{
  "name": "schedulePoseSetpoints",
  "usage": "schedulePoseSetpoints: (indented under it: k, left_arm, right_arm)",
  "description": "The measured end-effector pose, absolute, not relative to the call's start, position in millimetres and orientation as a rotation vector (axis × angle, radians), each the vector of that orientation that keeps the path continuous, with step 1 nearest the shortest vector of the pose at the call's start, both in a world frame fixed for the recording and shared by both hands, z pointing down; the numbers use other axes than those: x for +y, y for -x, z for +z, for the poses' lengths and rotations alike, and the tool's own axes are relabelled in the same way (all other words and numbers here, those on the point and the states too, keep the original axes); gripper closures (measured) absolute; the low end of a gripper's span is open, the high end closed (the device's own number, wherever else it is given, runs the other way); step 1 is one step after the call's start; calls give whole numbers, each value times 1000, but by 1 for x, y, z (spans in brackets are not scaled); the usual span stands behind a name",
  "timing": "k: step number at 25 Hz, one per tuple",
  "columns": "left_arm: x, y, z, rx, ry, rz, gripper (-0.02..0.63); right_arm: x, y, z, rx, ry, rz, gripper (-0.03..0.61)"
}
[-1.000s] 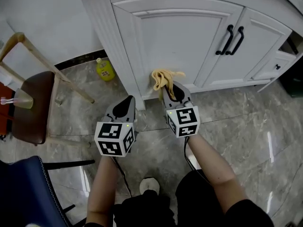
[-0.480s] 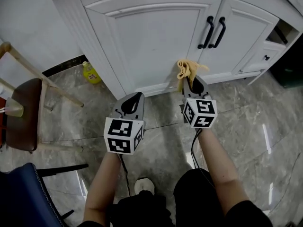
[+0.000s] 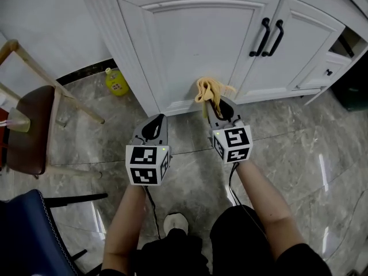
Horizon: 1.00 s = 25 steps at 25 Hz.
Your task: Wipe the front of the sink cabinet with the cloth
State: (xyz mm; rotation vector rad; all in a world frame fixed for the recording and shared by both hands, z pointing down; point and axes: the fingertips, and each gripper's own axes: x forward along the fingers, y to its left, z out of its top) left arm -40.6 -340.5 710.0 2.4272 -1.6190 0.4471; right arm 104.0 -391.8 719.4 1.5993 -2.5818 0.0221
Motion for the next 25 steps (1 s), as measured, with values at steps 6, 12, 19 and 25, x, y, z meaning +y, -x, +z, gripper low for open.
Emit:
schedulePoseSetpoints:
  k: [6,12,19,25]
  left_arm:
    - [-331,88,728,-1690,-2317,452,600]
    - [-325,111,743,-1700,-2260,460,600]
    - [-334,92,743,-1664,-2291,459,600]
    - [-343,53,739,-1600,-2373,483,600]
  right_arm:
    - [-375,-2,750,-2682,-1308,-30,499]
    - [-384,36,780,-2653,-1265,-16,499]
    - [-393,-11,784,-2591,-1349,-7,499]
    - [-404,-94,788,-2479,-1525,35,499]
